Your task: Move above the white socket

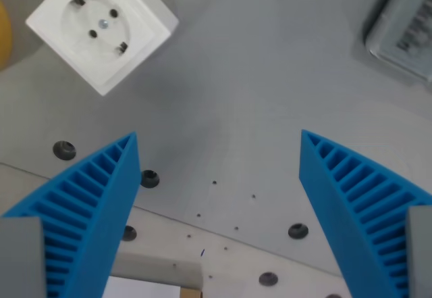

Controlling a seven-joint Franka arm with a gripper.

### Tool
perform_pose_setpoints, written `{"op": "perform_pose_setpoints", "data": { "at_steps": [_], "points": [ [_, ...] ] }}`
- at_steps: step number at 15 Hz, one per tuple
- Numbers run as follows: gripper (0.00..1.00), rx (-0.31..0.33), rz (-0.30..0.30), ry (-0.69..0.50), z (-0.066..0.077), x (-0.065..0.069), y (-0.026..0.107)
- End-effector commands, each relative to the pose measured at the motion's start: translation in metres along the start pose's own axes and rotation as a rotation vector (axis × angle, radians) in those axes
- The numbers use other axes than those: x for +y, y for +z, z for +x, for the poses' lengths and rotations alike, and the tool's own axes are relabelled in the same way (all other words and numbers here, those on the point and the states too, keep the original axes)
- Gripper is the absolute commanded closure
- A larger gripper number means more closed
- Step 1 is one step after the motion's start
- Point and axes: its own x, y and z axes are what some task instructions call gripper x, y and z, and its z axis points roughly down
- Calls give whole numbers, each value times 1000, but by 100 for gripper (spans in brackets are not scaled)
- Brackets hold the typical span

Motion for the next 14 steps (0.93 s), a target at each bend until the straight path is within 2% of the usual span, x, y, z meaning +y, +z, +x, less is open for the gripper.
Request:
{"op": "perform_pose_setpoints", "data": {
  "at_steps": [1,8,14],
  "points": [
    [0,112,-34,-319,0,-12,10],
    [0,111,-45,-480,16,-37,28],
    [0,94,-47,-559,30,-53,40]
  ]
}}
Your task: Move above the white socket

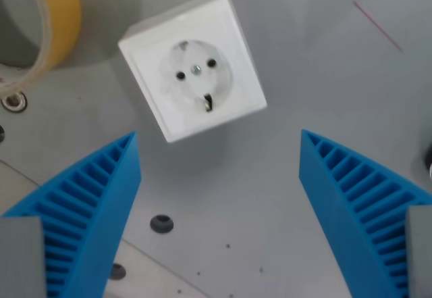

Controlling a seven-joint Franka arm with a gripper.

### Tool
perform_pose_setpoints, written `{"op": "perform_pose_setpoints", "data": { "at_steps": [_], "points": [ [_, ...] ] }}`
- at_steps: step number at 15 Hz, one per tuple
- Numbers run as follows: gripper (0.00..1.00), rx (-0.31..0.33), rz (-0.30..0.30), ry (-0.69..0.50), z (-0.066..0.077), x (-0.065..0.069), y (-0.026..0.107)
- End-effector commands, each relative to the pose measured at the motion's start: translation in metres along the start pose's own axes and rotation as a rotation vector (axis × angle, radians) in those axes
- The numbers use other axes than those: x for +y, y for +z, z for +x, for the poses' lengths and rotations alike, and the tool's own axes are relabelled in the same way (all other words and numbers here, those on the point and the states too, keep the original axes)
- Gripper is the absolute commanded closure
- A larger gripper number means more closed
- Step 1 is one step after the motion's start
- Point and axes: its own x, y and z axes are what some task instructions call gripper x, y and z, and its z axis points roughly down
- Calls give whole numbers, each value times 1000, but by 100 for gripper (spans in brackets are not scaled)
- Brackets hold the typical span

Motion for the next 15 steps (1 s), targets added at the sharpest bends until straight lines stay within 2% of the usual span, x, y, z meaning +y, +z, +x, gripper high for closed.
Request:
{"op": "perform_pose_setpoints", "data": {
  "at_steps": [1,7,15],
  "points": [
    [0,62,-42,-247,8,-5,7],
    [0,36,-32,-277,22,-10,15],
    [0,16,-28,-247,33,-11,21]
  ]
}}
